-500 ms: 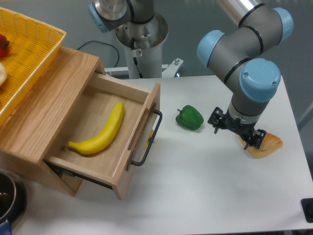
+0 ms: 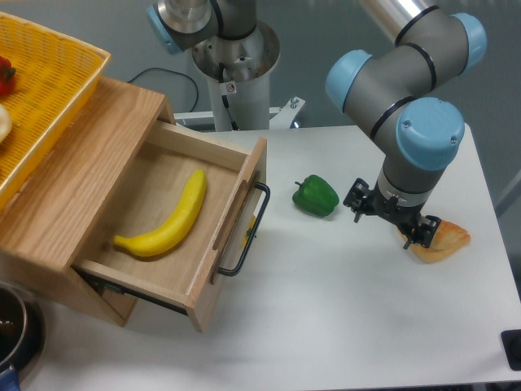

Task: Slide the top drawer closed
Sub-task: 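Move the gripper from the bread slice toward the open drawer front, then lower the gripper against the drawer front beside the black handle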

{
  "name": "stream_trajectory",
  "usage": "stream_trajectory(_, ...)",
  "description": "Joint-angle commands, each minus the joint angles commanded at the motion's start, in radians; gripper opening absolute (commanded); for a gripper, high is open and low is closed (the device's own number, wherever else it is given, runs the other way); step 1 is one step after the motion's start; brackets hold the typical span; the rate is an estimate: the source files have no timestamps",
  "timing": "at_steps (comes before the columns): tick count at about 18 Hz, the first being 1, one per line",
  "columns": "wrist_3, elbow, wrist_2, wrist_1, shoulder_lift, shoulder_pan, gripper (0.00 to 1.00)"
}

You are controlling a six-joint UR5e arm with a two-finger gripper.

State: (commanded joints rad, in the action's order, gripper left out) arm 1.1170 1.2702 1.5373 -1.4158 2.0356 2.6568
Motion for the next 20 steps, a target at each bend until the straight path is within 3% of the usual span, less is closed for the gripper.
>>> stream_trajectory(2, -0.040, -0.005, -0.051, -0.009, -0.006, 0.003, 0.88)
stream_trajectory(6, -0.088, -0.014, -0.149, -0.066, -0.006, 0.014, 0.44)
stream_trajectory(9, -0.153, -0.014, -0.174, -0.084, -0.011, 0.008, 0.26)
stream_trajectory(11, -0.193, -0.020, -0.212, -0.103, -0.017, 0.005, 0.21)
stream_trajectory(16, -0.295, -0.018, -0.276, -0.146, -0.055, -0.021, 0.21)
stream_trajectory(20, -0.382, -0.011, -0.286, -0.149, -0.078, -0.072, 0.22)
